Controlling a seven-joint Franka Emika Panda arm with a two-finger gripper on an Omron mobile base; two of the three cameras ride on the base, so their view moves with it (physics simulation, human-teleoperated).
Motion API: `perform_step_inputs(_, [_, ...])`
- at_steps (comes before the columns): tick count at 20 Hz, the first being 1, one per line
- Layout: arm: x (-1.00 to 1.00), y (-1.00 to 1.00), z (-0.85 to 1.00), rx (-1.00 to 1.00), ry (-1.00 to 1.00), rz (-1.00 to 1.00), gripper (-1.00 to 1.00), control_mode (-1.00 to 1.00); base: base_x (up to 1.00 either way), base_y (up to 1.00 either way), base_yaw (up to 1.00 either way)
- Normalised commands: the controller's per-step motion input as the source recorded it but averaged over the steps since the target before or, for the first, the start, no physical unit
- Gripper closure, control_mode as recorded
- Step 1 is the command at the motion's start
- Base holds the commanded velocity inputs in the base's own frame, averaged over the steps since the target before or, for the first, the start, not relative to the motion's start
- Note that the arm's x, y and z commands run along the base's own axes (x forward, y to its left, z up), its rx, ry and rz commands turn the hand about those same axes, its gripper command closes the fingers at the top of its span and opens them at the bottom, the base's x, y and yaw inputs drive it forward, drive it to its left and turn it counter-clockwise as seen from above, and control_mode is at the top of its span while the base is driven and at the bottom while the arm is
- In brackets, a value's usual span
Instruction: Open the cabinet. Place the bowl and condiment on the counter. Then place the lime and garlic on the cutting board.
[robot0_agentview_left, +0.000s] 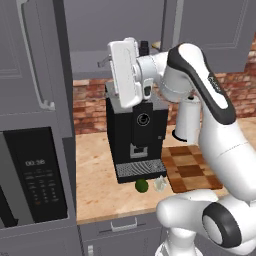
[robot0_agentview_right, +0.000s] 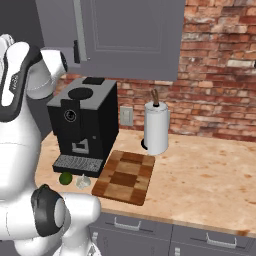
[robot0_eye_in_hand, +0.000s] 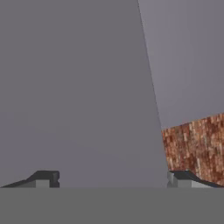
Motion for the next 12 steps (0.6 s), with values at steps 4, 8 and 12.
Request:
perform_step_inputs(4, [-0.36, -0.40, 0.00, -0.06, -0.03, -0.02, -1.00, -1.00, 0.00, 0.00, 0.00])
perform_step_inputs(8, [-0.24, -0.37, 0.00, -0.27, -0.03, -0.02, -1.00, -1.00, 0.00, 0.00, 0.00])
perform_step_inputs(12, [-0.17, -0.44, 0.00, -0.33, -0.09, -0.05, -1.00, -1.00, 0.00, 0.00, 0.00])
